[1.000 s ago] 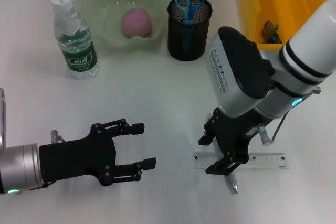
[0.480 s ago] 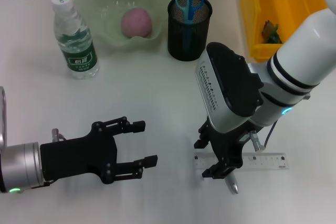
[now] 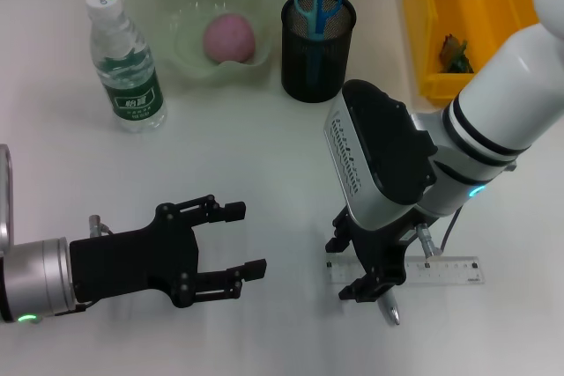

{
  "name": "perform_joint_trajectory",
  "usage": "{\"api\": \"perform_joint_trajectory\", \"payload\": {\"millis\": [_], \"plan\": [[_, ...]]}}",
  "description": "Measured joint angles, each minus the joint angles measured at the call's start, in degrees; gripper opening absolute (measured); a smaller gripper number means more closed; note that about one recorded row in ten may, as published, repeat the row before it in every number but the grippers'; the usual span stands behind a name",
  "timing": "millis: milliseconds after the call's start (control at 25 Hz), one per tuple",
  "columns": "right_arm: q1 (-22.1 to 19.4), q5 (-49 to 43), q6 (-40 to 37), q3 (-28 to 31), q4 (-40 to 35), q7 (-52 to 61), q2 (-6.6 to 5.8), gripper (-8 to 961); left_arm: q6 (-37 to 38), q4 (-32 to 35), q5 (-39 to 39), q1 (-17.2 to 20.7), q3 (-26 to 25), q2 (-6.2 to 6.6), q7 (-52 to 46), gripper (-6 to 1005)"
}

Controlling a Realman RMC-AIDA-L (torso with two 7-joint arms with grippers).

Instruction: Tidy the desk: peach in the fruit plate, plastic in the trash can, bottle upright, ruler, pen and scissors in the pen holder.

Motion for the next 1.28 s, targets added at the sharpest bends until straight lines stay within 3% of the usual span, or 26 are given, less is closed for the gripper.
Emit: {"api": "perform_joint_trajectory", "payload": {"millis": [320,720,960,1080,1120,1280], "plan": [[0.01,0.0,0.3,0.1,0.0,0.1,0.0,608,-0.09,0.01,0.0,0.05,0.0,0.0,-0.1,786],[0.29,0.08,0.29,0.04,-0.16,0.35,0.0,377,-0.17,0.02,0.01,0.11,0.05,0.0,-0.28,785],[0.43,0.15,-1.08,0.55,-0.87,0.42,-0.09,377,-0.17,0.01,0.01,0.07,0.1,0.09,-0.31,785],[0.08,0.27,-3.21,3.19,-2.74,0.41,-0.21,376,-0.17,0.02,0.01,-0.01,0.25,0.09,-0.28,785],[-0.13,0.81,-5.39,6.87,-4.07,-0.01,-0.25,376,-0.17,0.02,0.01,-0.01,0.25,0.09,-0.28,785],[-0.52,2.6,-8.38,12.46,-5.07,-1.65,-0.3,376,0.0,0.02,0.01,-0.12,0.19,0.1,-0.45,786]]}}
